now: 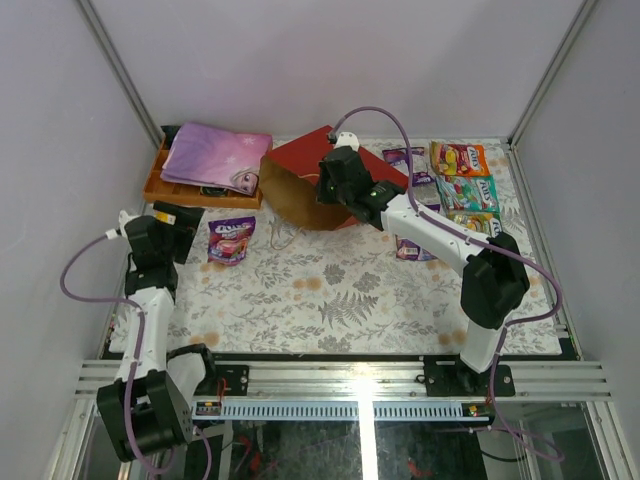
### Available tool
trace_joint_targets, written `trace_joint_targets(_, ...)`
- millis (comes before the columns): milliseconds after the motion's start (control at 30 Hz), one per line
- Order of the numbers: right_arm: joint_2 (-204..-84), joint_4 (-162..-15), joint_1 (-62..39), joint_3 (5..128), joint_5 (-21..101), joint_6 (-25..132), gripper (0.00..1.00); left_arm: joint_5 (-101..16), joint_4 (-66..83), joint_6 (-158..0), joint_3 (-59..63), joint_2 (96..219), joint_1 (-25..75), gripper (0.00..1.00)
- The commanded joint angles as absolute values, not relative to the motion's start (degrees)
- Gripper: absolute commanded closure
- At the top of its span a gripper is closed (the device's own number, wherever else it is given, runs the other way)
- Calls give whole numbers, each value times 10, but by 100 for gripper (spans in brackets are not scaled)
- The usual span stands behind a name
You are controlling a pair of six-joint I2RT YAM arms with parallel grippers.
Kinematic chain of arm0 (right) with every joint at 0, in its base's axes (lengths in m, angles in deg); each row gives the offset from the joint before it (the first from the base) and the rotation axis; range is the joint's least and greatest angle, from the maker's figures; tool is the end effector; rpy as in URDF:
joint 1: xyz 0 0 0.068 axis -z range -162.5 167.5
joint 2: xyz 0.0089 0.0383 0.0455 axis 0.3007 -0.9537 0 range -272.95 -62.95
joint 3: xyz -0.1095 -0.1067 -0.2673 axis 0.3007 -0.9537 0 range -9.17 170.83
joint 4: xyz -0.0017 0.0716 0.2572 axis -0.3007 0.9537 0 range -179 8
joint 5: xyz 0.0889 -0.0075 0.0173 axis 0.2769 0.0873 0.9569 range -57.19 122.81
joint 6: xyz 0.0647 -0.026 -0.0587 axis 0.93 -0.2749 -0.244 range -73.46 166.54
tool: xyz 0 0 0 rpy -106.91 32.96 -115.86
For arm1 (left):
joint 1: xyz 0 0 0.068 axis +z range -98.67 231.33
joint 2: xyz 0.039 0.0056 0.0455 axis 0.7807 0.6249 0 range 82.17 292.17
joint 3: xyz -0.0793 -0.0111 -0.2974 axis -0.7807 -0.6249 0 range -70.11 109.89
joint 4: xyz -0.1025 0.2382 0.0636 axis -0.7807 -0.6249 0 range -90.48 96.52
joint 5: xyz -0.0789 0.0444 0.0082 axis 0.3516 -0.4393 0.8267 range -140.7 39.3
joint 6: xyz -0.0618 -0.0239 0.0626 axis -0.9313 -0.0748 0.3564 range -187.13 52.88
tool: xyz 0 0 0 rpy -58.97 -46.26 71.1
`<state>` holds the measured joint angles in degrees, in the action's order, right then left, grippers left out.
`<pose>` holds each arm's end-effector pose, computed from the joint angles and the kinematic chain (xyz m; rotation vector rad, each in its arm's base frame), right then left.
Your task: Take the snacks out of the paper bag
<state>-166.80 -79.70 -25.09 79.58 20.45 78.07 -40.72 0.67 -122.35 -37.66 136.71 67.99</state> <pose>0.3724 0.3185 0.3340 -0.0548 2.0392 0.6146 0.2314 0.0546 0.2468 -1.1440 1.7659 -0.5905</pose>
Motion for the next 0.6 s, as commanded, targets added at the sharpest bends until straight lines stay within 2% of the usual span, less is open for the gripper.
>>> trace_joint_targets(0, -1665, -828, -251, 812, 231, 790, 100, -398, -26, -1163, -343, 1363, 647, 16)
trace_joint_targets(33, -1667, -828, -251, 814, 234, 791, 100, -390, -8, -1160, -344, 1367, 632, 29)
trace_joint_targets(133, -1669, -825, -252, 817, 238, 794, 100, -387, 41, -1170, -357, 1399, 597, 77)
trace_joint_targets(167, -1669, -824, -251, 817, 238, 794, 100, -388, 61, -1176, -364, 1415, 590, 89)
trace_joint_targets(200, -1668, -823, -251, 817, 237, 794, 100, -390, 82, -1181, -373, 1437, 585, 94)
trace_joint_targets(333, -1667, -820, -251, 817, 232, 790, 100, -374, 176, -1197, -415, 1555, 580, 100)
trace_joint_targets(433, -1668, -815, -251, 818, 230, 788, 100, -375, 213, -1198, -430, 1654, 579, 100)
trace_joint_targets(567, -1667, -815, -251, 816, 229, 787, 100, -441, 197, -1193, -432, 1682, 580, 100)
